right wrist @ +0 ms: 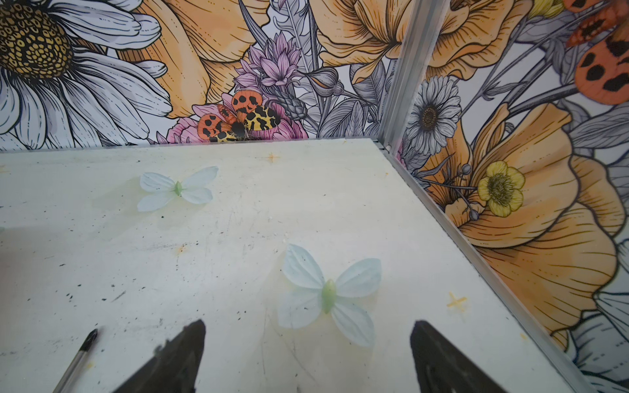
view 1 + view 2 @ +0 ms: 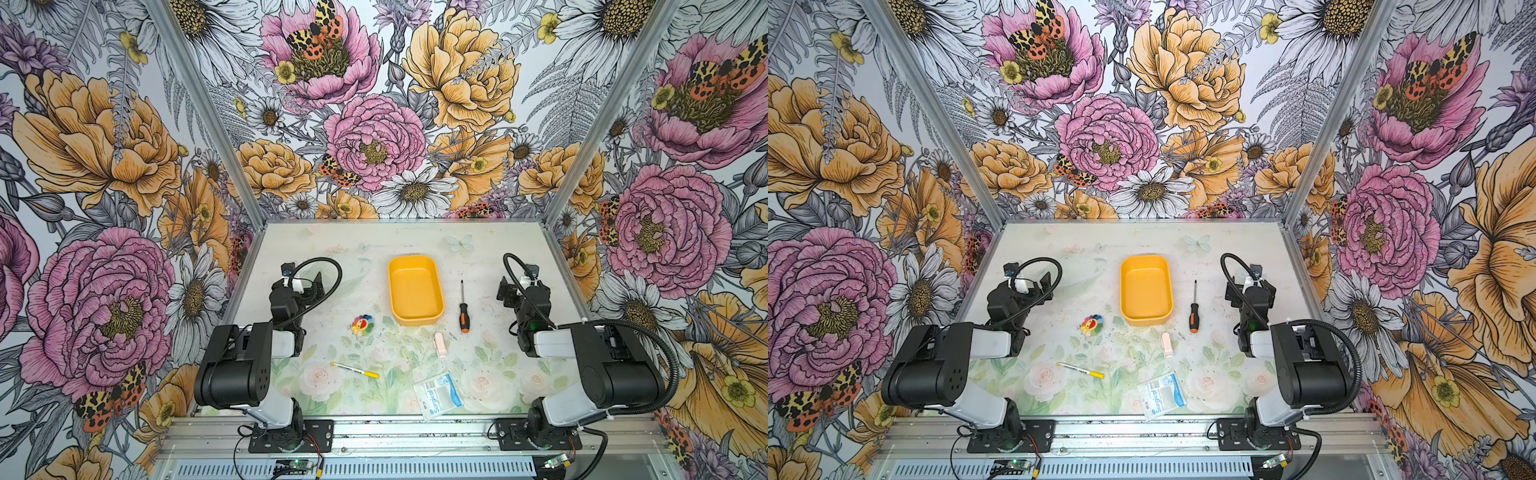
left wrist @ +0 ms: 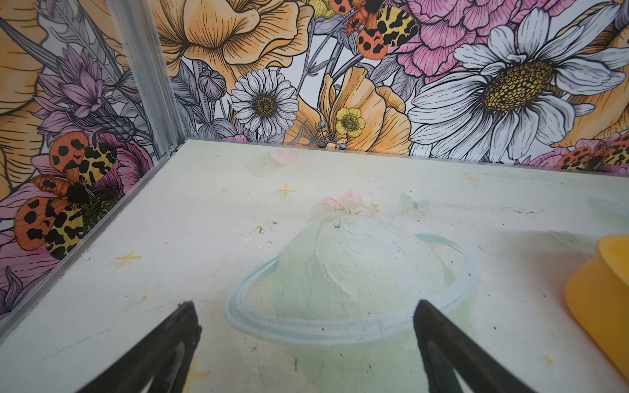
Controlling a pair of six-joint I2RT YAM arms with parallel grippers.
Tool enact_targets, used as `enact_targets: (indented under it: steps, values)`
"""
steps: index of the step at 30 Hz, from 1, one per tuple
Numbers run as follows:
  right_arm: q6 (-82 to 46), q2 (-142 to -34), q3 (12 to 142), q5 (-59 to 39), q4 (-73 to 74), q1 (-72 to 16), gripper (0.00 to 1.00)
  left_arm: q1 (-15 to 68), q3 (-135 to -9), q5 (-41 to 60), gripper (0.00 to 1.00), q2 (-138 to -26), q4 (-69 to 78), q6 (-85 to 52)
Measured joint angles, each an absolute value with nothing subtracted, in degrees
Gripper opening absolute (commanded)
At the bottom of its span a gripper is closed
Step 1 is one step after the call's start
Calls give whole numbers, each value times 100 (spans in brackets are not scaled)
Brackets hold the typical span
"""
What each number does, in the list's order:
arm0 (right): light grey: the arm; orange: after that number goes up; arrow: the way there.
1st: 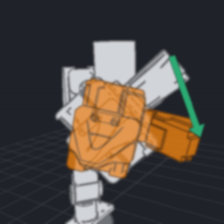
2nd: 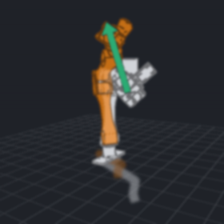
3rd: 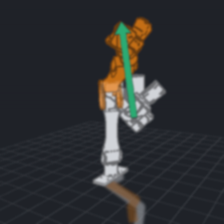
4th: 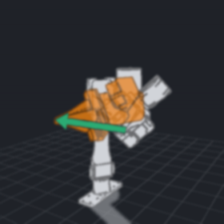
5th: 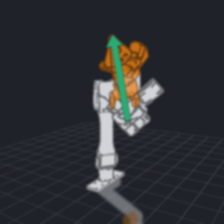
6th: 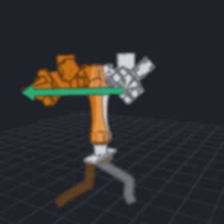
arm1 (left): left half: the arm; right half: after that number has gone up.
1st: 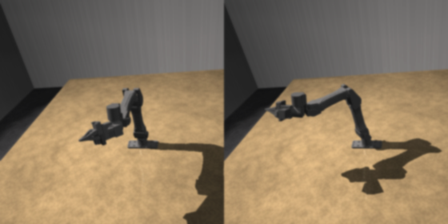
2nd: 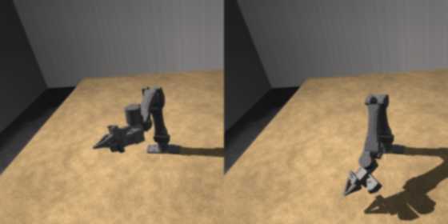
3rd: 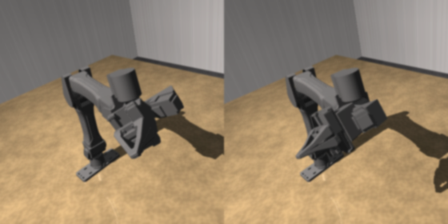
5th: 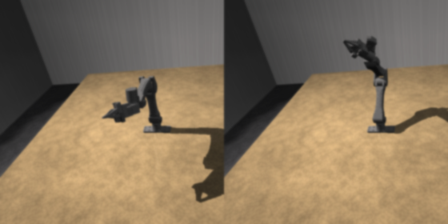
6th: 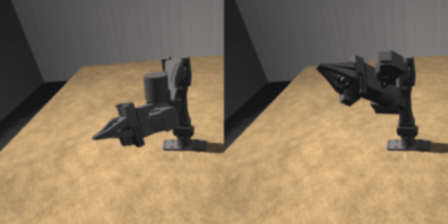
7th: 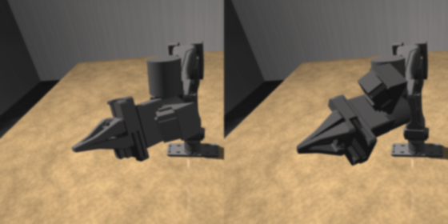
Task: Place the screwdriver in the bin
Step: 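Reach the right gripper to the screwdriver handle and grasp it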
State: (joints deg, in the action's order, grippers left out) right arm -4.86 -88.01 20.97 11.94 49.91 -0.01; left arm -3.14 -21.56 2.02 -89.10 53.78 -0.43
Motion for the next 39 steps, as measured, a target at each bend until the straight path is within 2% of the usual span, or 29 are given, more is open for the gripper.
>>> enact_targets:
  steps: [5, 10, 16, 22, 28, 39]
  values:
    - [-552, -8508, 2110, 1341, 4635, -1, 93, -311, -2156, 202, 99, -8648, 5039, -40]
    - [-574, -7717, 2364, 1433, 3830, -19, 91, -250, -2510, 209, 99, -7699, 3874, -19]
    - [-1072, -7137, 3632, 1002, 1741, -119, 87, -102, -3208, 530, 99, -6794, 2668, -672]
    - [-1708, -7262, 4694, 187, -207, -709, 85, 534, -3321, 692, 99, -6608, 1813, -1597]
    - [-2250, -7548, 4788, -429, -1575, -1275, 84, 1041, -3190, 781, 99, -6519, 1428, -2250]
    - [-2744, -8001, 4676, -849, -2392, -1699, 78, 1066, -3030, 1153, 99, -6316, 655, -2871]
